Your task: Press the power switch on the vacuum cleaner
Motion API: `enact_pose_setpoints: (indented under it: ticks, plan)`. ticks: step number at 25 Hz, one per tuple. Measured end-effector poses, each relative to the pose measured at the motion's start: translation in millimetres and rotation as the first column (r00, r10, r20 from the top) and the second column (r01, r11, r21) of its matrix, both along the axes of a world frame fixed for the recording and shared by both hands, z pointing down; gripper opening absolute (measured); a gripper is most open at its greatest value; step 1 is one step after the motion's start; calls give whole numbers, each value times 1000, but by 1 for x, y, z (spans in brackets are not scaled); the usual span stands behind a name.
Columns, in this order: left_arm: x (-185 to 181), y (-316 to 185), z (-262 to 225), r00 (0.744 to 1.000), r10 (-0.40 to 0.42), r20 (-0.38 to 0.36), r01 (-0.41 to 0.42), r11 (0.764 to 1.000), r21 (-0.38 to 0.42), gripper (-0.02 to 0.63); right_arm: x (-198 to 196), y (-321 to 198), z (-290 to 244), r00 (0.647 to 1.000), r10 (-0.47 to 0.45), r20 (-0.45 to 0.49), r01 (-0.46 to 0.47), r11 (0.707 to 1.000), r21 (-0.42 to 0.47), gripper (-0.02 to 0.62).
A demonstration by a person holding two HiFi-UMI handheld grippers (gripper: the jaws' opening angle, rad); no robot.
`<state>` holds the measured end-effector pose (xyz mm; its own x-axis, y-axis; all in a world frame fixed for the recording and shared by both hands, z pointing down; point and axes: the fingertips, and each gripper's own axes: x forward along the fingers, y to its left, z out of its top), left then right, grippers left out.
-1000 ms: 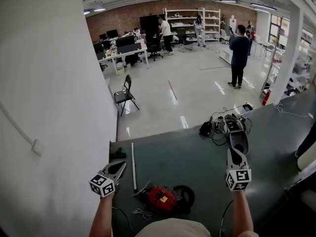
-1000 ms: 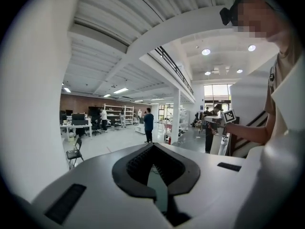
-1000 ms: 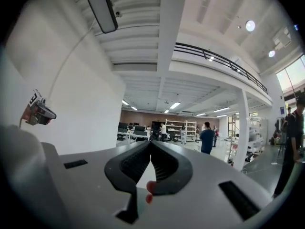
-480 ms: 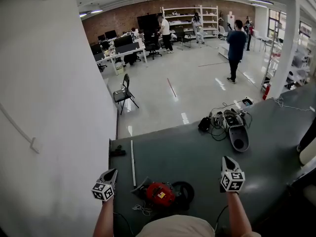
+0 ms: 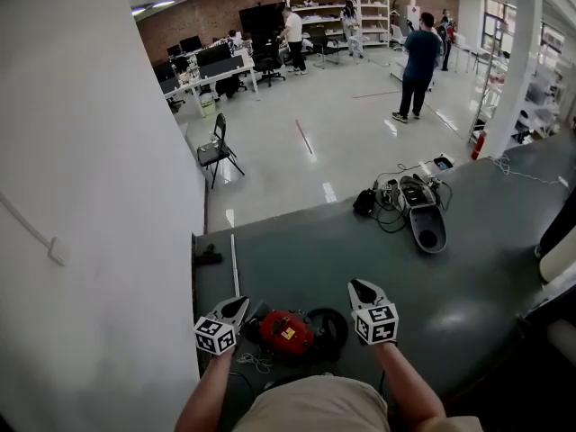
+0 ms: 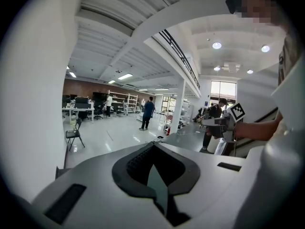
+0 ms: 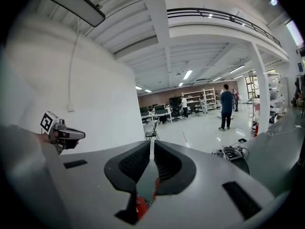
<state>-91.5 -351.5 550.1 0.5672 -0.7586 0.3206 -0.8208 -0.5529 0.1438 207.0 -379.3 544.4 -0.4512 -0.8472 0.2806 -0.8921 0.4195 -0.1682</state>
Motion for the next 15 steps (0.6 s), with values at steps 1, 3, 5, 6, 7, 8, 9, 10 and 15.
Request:
enact_pose_setpoints:
  ticks: [1, 3, 5, 6, 7, 8, 9, 10, 15]
  plan:
    - [11, 2, 2, 1000, 27, -6, -27, 1000, -6, 6, -9, 3, 0, 1000, -12, 1, 12, 1000, -2, 12]
    - [31, 6, 5, 997, 80, -10, -80, 997, -16, 6, -23, 8, -2, 999, -32, 5, 32, 999, 0, 14]
    - [47, 8, 4, 992, 124, -13, -124, 992, -21, 6, -36, 11, -5, 999, -49, 12, 49, 999, 1, 31]
    - [52, 9, 4, 990, 142, -16, -143, 990, -22, 6, -43, 13, -6, 998, -55, 15, 55, 998, -2, 56]
    - [55, 10, 3, 987, 159, -18, -159, 987, -23, 6, -50, 14, -5, 998, -57, 17, 58, 998, -6, 77]
    - [57, 11, 3, 985, 174, -19, -174, 984, -24, 6, -57, 16, -4, 998, -55, 18, 56, 998, -11, 89]
    - [57, 12, 3, 982, 188, -20, -189, 982, -23, 6, -64, 18, -3, 998, -52, 18, 53, 998, -16, 94]
    - [56, 13, 2, 979, 202, -21, -202, 979, -22, 6, -72, 21, -2, 999, -51, 20, 51, 998, -20, 100]
    - [43, 15, -4, 970, 242, -23, -243, 970, -26, 6, -115, 36, -7, 998, -62, 26, 63, 997, -32, 112]
